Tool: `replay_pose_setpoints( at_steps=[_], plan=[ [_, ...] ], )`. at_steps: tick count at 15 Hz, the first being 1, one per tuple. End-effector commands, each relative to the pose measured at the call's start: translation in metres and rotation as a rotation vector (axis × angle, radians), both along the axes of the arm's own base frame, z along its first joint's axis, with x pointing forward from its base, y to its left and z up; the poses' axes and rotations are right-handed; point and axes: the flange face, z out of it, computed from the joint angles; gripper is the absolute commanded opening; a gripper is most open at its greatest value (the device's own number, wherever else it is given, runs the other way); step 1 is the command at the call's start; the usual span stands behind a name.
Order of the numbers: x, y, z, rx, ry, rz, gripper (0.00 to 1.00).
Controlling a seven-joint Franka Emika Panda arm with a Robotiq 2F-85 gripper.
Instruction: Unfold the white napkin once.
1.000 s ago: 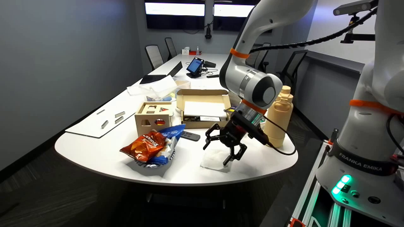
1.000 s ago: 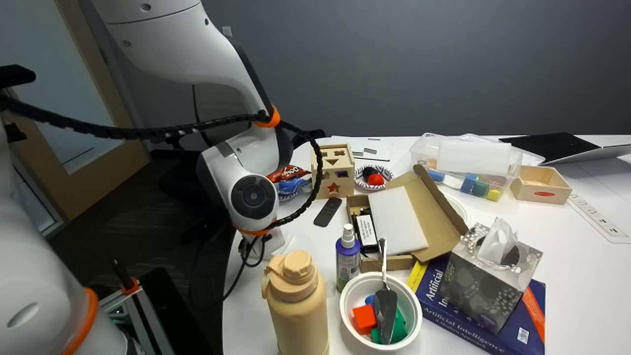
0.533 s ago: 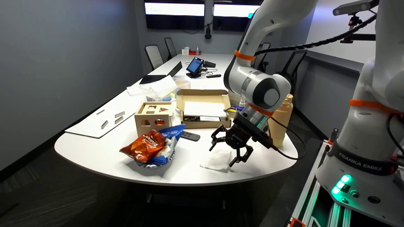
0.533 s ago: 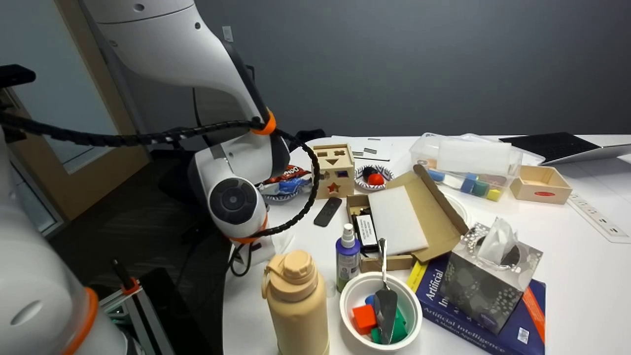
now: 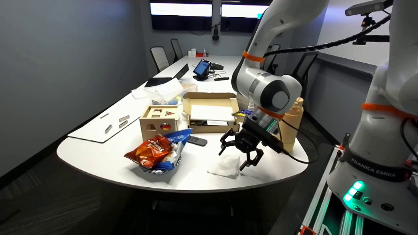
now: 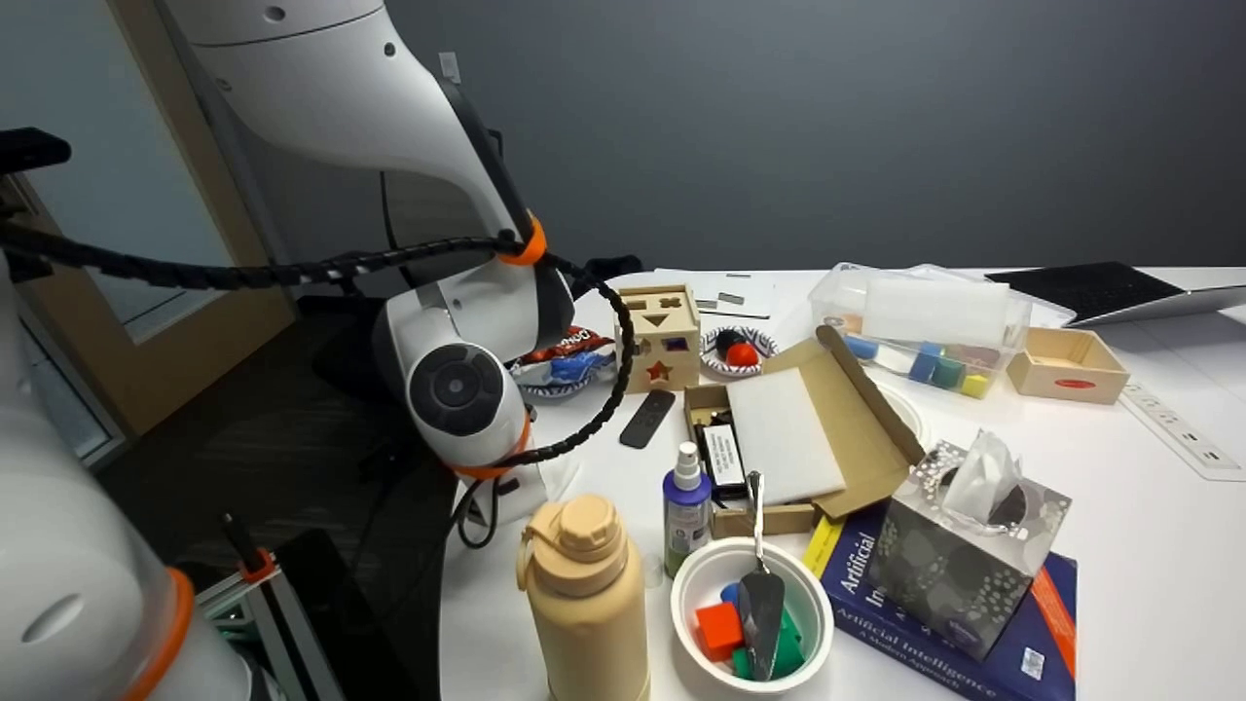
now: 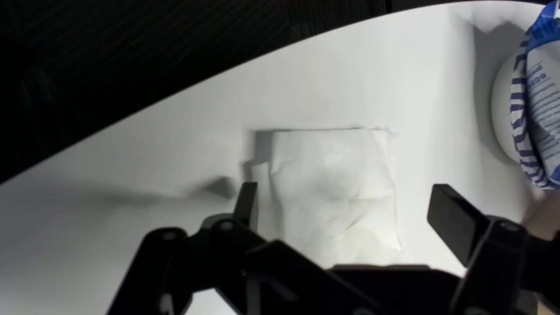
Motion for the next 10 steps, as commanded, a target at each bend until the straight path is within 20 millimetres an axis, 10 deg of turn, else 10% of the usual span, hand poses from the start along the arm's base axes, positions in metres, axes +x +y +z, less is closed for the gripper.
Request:
replay_pose_setpoints(
  at_steps=[1, 10],
  plan=[
    [-0.001, 0.002, 0.011, -0.019, -0.043, 0.021, 1.00],
    [0.015, 0.008, 0.013, -0.029, -0.084, 0.077, 1.00]
  ],
)
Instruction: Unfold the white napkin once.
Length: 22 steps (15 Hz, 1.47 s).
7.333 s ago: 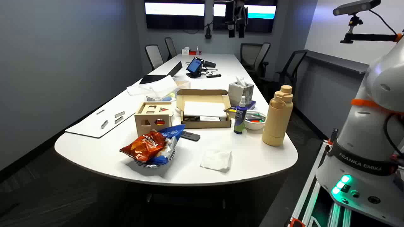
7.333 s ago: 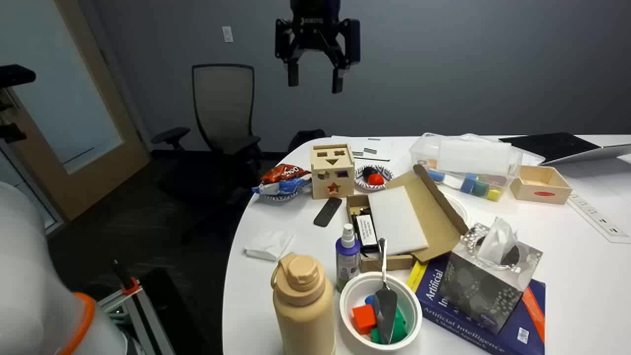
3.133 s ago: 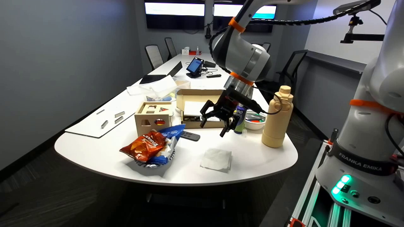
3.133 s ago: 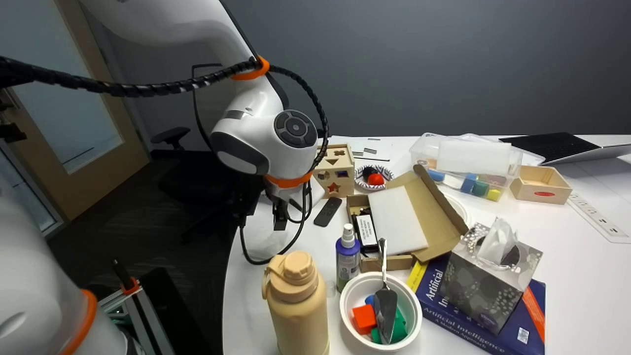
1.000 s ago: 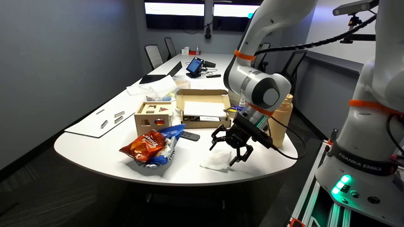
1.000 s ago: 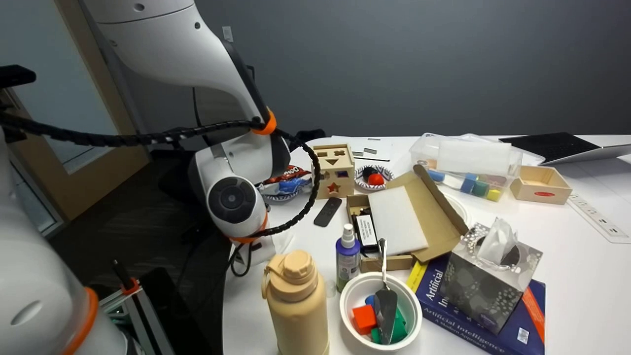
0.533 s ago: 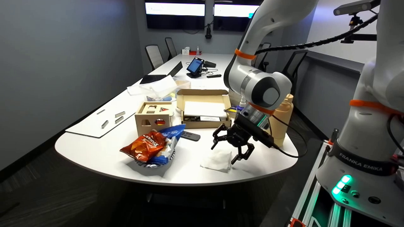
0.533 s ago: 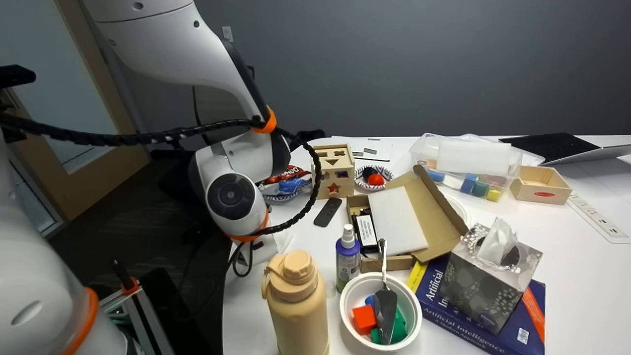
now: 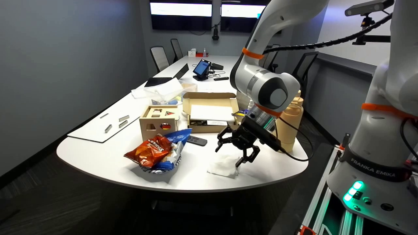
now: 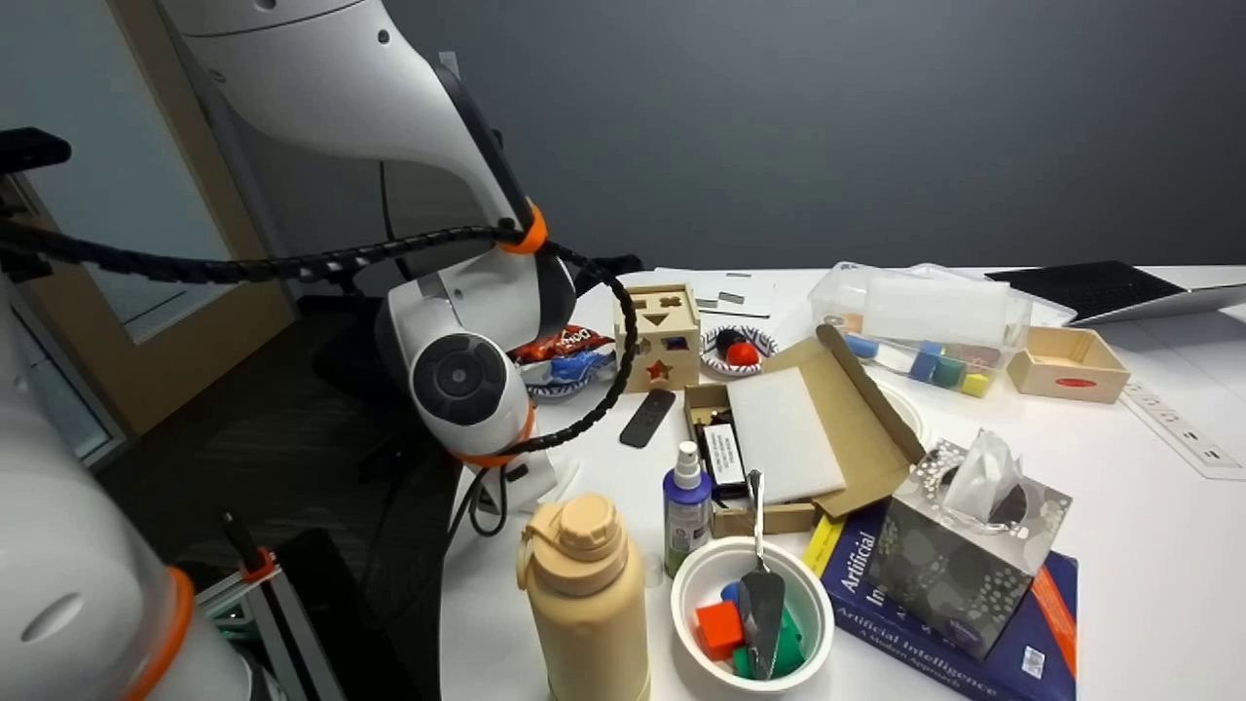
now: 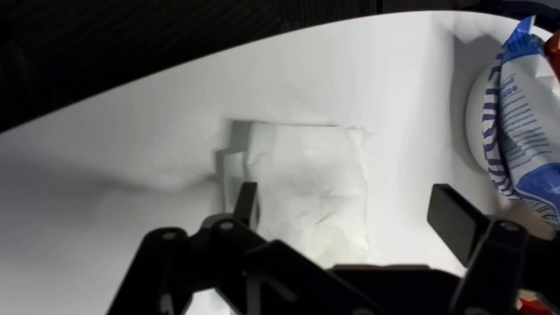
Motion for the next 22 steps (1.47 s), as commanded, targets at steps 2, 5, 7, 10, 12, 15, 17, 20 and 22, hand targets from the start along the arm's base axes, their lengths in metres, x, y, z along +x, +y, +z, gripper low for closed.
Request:
replay_pose_setpoints(
  at_steps=[2, 5, 7, 10, 12, 15, 17, 20, 22],
  plan=[
    [0.010, 0.006, 0.007, -0.030, -0.018, 0.020, 1.00],
    [0.009, 0.004, 0.009, -0.040, -0.018, 0.012, 1.00],
    [0.006, 0.003, 0.010, -0.042, -0.017, 0.011, 1.00],
    [0.005, 0.003, 0.010, -0.044, -0.017, 0.009, 1.00],
    [0.006, 0.004, 0.007, -0.040, -0.013, 0.018, 1.00],
    [0.010, 0.007, 0.004, -0.033, -0.011, 0.033, 1.00],
    [0.012, 0.010, 0.002, -0.027, -0.013, 0.046, 1.00],
    [0.017, 0.013, 0.002, -0.022, -0.025, 0.060, 1.00],
    [0.019, 0.014, 0.003, -0.020, -0.031, 0.064, 1.00]
  ],
)
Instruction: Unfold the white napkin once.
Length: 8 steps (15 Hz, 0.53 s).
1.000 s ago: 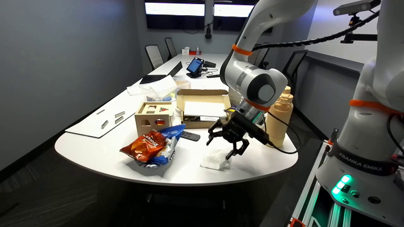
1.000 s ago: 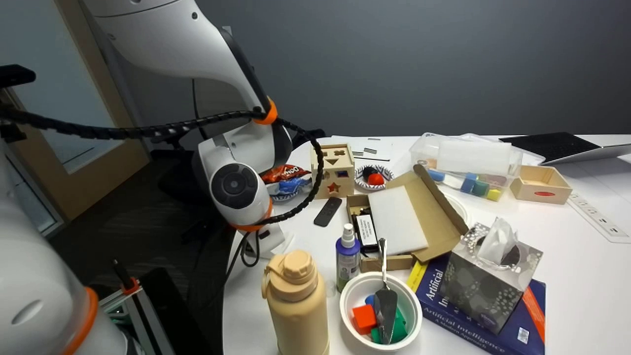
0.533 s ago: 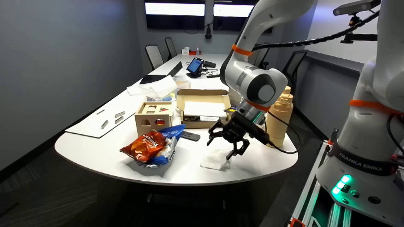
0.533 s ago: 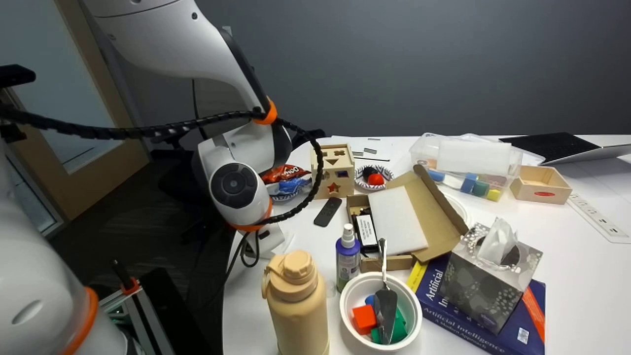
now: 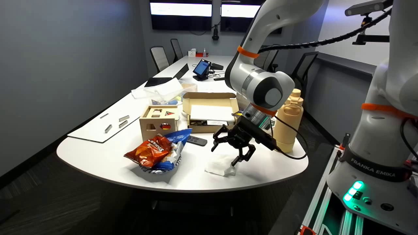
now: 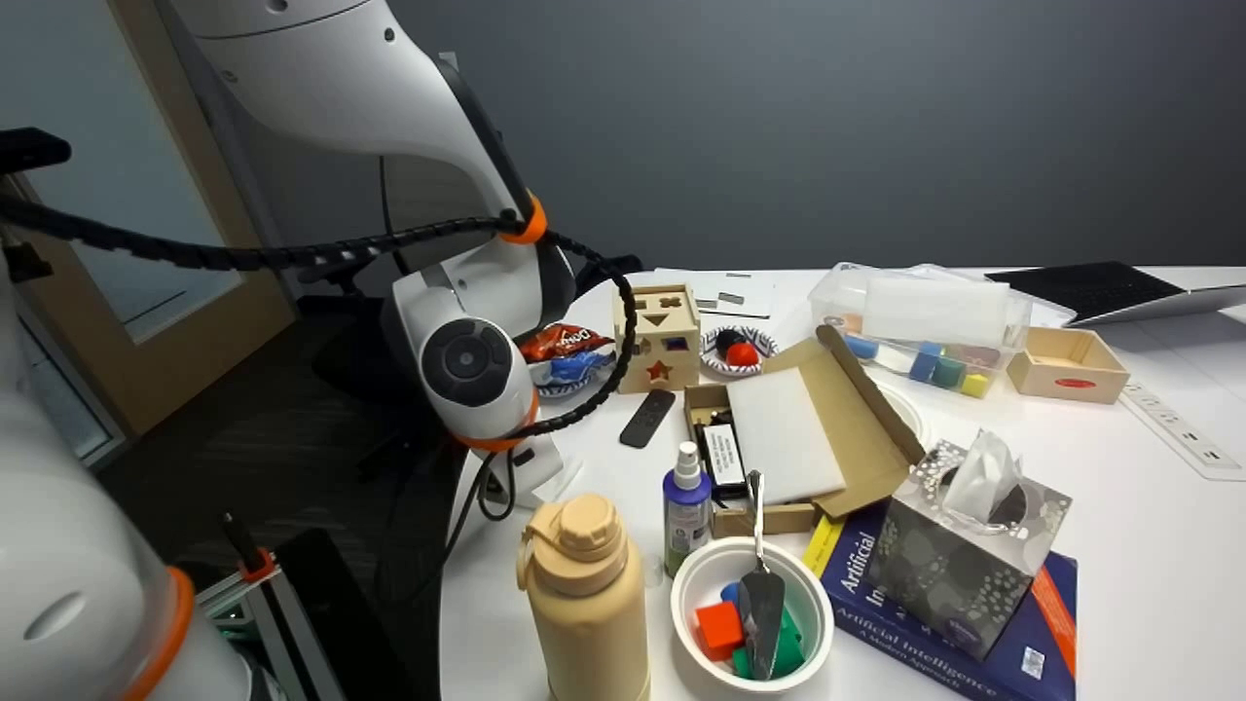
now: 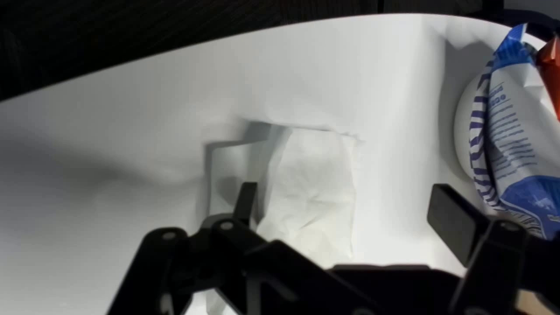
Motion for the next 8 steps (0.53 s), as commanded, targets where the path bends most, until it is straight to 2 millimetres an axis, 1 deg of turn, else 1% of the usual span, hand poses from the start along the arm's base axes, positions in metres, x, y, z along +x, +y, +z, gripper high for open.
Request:
replay_pose_setpoints(
  at_steps=[1, 8],
  plan=[
    [0.0072, 0.0049, -0.0002, 0.003, -0.017, 0.032, 1.00],
    [0.0101, 0.0073, -0.0040, 0.015, -0.006, 0.048, 1.00]
  ],
)
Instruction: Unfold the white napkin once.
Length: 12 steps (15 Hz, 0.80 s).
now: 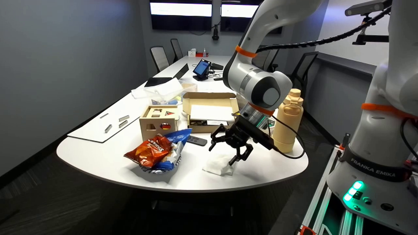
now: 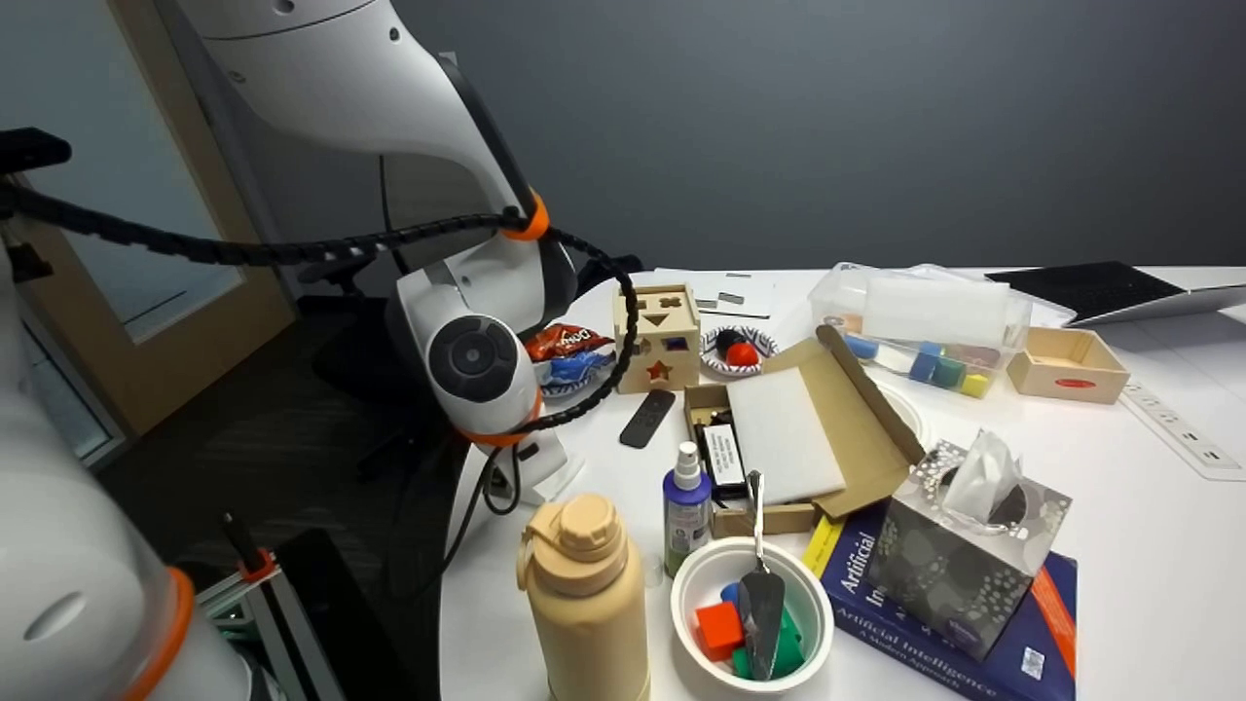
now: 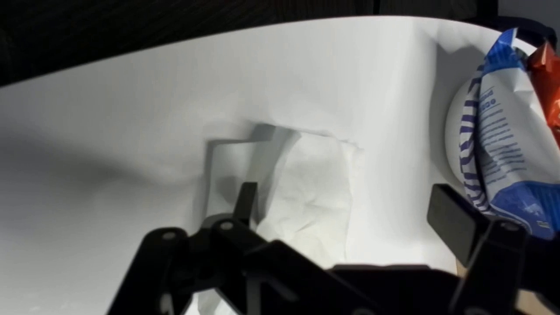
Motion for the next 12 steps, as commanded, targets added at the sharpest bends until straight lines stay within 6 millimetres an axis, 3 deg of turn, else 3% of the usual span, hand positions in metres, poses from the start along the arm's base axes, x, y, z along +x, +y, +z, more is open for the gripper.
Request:
replay_pose_setpoints(
  at_steps=[1, 3, 5, 12],
  plan=[
    [0.0030, 0.0040, -0.0060, 0.012, 0.012, 0.038, 1.00],
    [0.0028, 0.0047, -0.0090, 0.019, 0.018, 0.053, 1.00],
    [0.0029, 0.0047, -0.0111, 0.019, 0.021, 0.063, 0.74],
    [0.0034, 0.0043, -0.0124, 0.016, 0.020, 0.074, 0.19]
  ],
)
